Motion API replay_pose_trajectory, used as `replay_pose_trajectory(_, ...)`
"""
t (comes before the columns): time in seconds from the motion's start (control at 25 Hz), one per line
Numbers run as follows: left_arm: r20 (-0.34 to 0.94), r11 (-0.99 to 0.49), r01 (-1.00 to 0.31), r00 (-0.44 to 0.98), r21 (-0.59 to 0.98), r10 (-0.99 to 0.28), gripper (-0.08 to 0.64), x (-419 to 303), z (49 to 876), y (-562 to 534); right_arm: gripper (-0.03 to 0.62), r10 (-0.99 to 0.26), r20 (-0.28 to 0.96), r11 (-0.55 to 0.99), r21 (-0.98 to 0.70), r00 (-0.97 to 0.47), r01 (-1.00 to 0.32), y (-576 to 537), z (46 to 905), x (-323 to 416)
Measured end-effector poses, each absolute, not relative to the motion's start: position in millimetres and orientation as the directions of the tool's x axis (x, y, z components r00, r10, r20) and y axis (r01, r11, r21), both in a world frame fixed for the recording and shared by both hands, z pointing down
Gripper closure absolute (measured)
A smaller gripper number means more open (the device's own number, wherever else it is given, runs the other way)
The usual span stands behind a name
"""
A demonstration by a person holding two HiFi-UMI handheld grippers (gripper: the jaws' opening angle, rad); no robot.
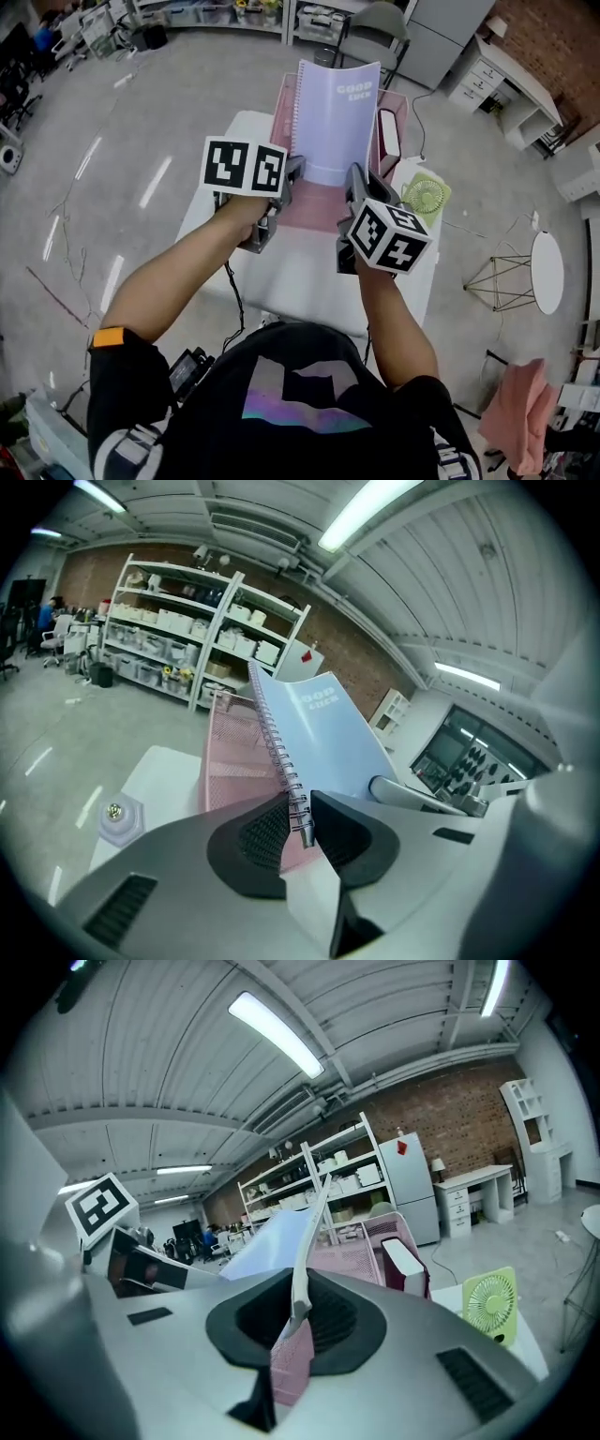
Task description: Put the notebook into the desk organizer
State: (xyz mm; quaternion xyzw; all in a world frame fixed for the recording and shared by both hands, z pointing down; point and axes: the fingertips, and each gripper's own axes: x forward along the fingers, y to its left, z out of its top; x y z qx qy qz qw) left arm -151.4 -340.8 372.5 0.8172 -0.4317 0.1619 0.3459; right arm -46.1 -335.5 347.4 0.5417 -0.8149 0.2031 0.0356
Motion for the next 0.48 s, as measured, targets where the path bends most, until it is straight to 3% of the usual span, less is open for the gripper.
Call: replay_pose_trajectory(0.48,0.701,-0.371,-0.863,0.498,0.343,-0.510,0.454,-143.5,396.5,-373.0,0.549,-0.858,0.412,0.214,-0.258,-0.308,-0.942,-375.7,379.8,-45.0)
